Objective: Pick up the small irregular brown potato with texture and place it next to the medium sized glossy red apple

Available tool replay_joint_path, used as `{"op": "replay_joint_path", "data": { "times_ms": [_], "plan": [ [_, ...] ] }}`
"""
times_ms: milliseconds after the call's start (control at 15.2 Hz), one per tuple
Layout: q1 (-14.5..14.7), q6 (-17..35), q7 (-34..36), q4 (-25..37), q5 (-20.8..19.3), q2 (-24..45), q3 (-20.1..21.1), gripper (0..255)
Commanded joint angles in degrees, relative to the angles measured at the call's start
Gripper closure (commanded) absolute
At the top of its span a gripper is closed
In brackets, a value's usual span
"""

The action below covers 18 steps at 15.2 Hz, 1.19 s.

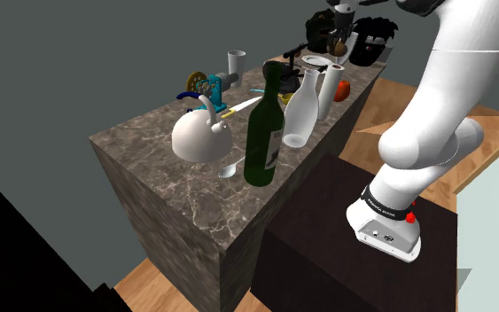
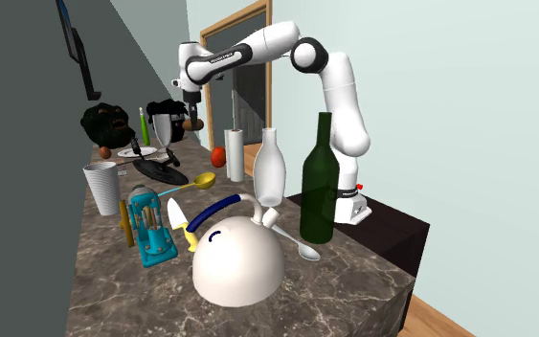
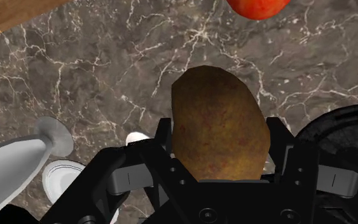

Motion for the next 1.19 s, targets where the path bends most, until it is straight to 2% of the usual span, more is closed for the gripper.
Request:
{"op": "replay_joint_path", "data": {
  "times_ms": [0, 198, 264, 1122],
  "plan": [
    [-1.9, -0.1, -2.7, 3.4, 1.5, 3.0, -0.5, 255],
    [-5.1, -1.6, -6.6, 10.2, 3.9, 7.9, -1.0, 255],
    [-7.1, -2.9, -8.7, 14.8, 5.3, 11.1, -1.1, 255],
    [-6.9, 6.4, -7.9, 6.6, 5.3, 12.4, -0.8, 255]
  ]
}}
